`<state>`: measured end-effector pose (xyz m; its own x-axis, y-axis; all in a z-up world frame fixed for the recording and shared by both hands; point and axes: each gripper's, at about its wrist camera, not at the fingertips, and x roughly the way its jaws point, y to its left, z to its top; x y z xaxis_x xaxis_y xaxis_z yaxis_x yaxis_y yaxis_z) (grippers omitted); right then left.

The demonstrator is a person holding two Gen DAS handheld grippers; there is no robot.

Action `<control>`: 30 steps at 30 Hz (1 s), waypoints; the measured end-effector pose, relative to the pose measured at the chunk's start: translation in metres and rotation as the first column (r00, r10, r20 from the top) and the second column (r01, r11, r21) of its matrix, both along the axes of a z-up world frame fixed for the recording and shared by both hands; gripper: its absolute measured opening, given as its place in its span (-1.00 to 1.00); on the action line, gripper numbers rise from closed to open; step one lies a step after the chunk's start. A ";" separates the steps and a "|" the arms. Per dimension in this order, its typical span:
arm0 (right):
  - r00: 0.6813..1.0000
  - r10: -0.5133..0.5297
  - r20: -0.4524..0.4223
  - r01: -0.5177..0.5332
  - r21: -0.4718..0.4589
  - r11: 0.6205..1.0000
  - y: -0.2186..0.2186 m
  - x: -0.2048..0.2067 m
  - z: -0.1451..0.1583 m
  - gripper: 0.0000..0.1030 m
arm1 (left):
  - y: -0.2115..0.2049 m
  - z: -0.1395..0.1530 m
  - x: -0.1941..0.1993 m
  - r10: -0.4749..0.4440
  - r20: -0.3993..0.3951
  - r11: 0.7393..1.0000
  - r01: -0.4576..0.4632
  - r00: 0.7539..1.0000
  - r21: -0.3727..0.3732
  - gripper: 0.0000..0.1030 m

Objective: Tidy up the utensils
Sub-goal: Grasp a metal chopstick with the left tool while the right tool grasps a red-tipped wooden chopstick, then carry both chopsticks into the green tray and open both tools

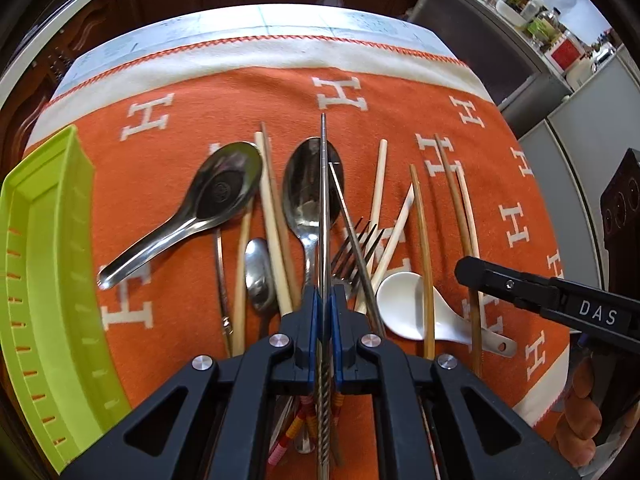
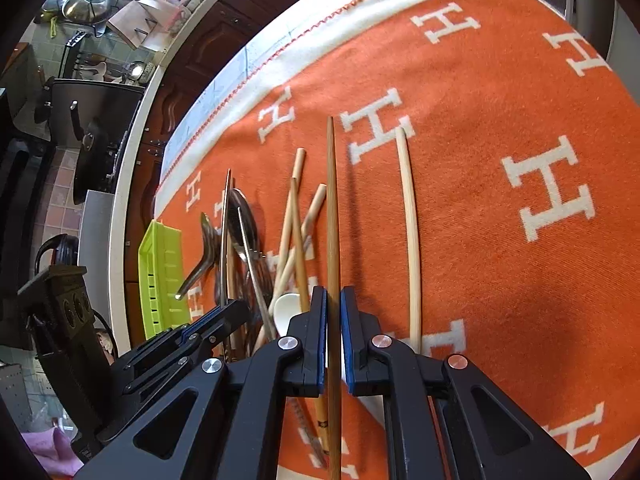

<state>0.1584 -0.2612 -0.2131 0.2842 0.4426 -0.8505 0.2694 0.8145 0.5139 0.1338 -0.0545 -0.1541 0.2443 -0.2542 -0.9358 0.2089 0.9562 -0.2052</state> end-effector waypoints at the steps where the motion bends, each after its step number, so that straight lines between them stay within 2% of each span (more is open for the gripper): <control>1: 1.000 0.000 0.005 0.000 0.000 1.000 0.000 -0.002 0.003 -0.86 | 0.003 0.003 -0.002 0.007 0.001 1.000 -0.006 1.000 -0.007 -0.93; 9: 0.997 0.044 0.061 -0.045 0.004 0.999 0.016 -0.016 0.043 -0.86 | 0.046 0.047 -0.028 0.066 0.062 0.998 -0.065 0.996 -0.016 -0.93; 15: 0.983 0.159 0.092 -0.158 -0.011 0.987 0.066 -0.020 0.075 -0.87 | 0.102 0.072 -0.045 0.153 0.115 0.987 -0.157 0.981 0.026 -0.92; 18: 0.969 0.228 0.096 -0.227 -0.027 0.974 0.098 -0.020 0.086 -0.87 | 0.132 0.072 -0.049 0.205 0.117 0.977 -0.211 0.972 0.038 -0.92; 24: 0.918 0.385 0.099 -0.380 -0.064 0.923 0.185 -0.026 0.105 -0.86 | 0.183 0.057 -0.057 0.289 0.102 0.955 -0.295 0.952 0.046 -0.92; 27: 0.894 0.441 0.076 -0.437 -0.066 0.897 0.225 -0.025 0.103 -0.86 | 0.198 0.047 -0.058 0.315 0.094 0.946 -0.321 0.944 0.048 -0.92; 30: 0.887 0.458 0.051 -0.457 -0.040 0.889 0.249 -0.024 0.095 -0.86 | 0.208 0.038 -0.057 0.325 0.091 0.943 -0.330 0.941 0.051 -0.92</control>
<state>0.1346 -0.0120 -0.1182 0.1046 0.5134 -0.8518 -0.1657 0.8535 0.4941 0.0765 0.1537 -0.1162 0.3783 -0.0870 -0.9216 -0.1046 0.9852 -0.1359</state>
